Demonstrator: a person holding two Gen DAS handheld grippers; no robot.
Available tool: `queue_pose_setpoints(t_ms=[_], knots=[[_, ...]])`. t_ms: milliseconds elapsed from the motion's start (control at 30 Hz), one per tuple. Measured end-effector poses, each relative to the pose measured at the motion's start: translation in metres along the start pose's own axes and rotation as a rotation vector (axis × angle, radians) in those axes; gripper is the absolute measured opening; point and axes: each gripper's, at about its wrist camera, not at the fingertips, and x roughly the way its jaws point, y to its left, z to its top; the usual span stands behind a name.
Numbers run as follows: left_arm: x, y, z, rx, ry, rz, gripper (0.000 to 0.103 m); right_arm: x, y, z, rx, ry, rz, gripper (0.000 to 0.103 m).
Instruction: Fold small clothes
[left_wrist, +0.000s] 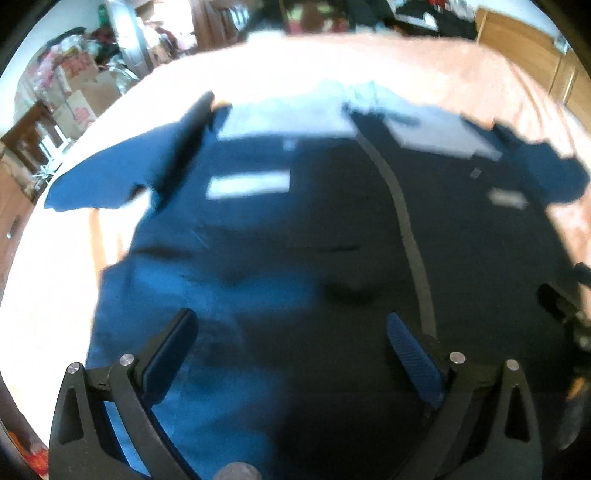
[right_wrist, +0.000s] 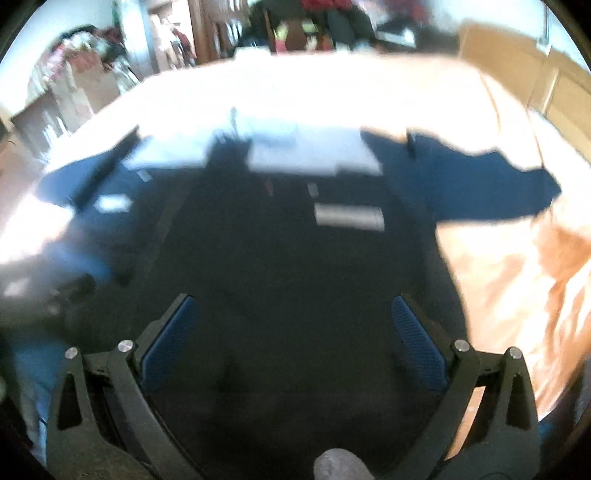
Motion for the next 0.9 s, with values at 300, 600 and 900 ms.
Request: queue_pose_setpoints(t_ms=[300, 600, 900], knots=[[-0.129, -0.025, 0.023, -0.049, -0.246, -0.045, 0.103, -0.118, 0.013, 0.023, -0.068, -0.265, -0.090, 0.103], [-0.183, -0.035, 0.025, -0.055, -0.362, -0.055, 0.103, -0.145, 0.001, 0.020, -0.021, -0.320, -0.101, 0.103], [-0.202, -0.034, 0.020, -0.058, -0.392, -0.069, 0.103, -0.155, 0.002, 0.015, -0.024, -0.330, -0.069, 0.103]])
